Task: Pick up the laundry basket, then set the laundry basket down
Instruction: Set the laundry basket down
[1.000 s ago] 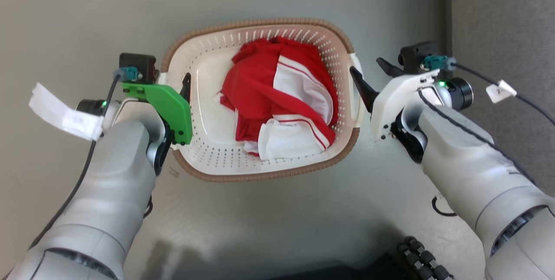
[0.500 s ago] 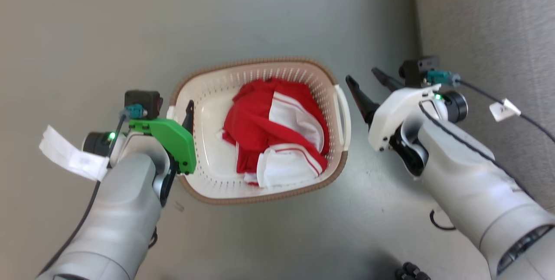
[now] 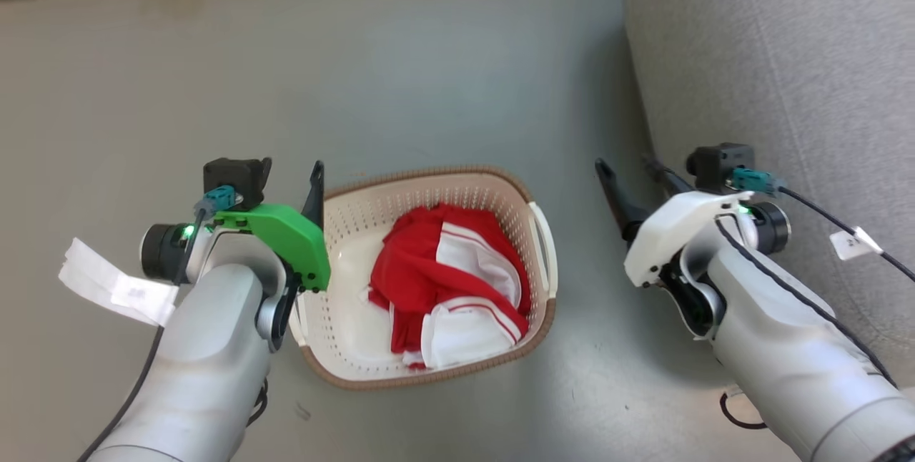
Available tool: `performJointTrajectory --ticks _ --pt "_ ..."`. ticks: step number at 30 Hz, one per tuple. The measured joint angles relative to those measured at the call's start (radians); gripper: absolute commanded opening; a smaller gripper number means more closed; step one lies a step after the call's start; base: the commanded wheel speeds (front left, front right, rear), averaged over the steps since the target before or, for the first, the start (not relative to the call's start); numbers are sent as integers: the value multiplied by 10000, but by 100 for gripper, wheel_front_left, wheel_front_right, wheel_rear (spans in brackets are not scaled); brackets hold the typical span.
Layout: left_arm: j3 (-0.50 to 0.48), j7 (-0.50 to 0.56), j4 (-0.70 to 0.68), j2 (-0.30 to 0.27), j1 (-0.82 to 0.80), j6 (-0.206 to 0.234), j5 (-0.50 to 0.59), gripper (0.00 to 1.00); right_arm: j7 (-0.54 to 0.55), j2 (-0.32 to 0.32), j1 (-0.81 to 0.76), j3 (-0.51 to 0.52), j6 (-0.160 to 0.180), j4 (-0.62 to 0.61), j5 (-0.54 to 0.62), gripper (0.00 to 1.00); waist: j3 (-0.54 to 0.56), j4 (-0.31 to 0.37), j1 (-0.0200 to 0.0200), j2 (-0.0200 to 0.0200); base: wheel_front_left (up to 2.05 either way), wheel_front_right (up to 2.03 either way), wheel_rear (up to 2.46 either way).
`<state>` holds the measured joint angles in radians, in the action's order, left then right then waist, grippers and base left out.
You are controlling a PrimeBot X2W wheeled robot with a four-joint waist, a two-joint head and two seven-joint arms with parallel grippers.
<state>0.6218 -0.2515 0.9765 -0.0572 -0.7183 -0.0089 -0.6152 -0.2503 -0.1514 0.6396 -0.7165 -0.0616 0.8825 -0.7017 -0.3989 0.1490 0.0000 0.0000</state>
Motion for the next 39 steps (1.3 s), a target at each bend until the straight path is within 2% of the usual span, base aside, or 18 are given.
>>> performJointTrajectory --ticks 5,10,20,28,39 --pt "-353 0 -1200 -73 531 418 353 100 0 -261 -707 702 355 -805 345 100 774 45 0 0 0 0 0" --pt "-744 -2 -2207 -378 1116 742 761 100 0 -424 -1192 1189 654 -1544 746 100 1374 30 0 0 0 0 0" --pt "-1377 -2 -4219 -619 2529 1012 1492 100 0 -719 -2091 1843 1221 -3183 1942 100 2455 56 -1 0 0 0 0" --pt "-1988 -2 -5651 -688 3792 1158 2100 100 -2 -823 -3033 2406 1432 -4301 2566 100 3213 74 0 0 0 0 0" --pt "-2405 -2 -6757 -784 5381 1252 2610 100 -4 -863 -4272 2815 1532 -5237 2961 100 3817 134 -1 0 0 0 0"
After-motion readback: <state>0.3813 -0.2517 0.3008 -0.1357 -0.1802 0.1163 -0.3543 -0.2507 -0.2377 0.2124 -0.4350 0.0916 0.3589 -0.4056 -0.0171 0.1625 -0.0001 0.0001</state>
